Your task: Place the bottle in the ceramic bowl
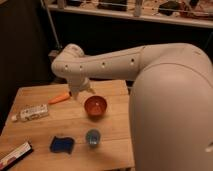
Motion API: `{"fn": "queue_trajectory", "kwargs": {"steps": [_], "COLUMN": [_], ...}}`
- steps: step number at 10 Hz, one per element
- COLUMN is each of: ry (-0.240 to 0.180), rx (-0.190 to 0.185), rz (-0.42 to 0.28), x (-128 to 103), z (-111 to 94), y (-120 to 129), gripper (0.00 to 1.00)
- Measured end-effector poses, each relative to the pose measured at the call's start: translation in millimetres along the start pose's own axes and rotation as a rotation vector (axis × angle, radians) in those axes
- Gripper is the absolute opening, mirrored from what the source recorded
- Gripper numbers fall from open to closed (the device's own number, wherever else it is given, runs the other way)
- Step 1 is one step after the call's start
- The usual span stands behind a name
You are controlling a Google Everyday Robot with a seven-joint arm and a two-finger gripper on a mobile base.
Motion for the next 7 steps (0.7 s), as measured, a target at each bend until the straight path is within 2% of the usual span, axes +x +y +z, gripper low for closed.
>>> {"fn": "queue_trajectory", "kwargs": {"steps": [1, 2, 3, 7], "ry": [-0.011, -0.024, -0.032, -0.091], "rx": [0.012, 0.012, 0.009, -0.023], "rz": [-0.095, -0.219, -0.298, -0.709], "x": [-14, -28, -36, -80], "z": [-2, -5, -5, -8], "y": [12, 32, 43, 114], "gripper": [0.65, 0.65, 0.65, 0.65]}}
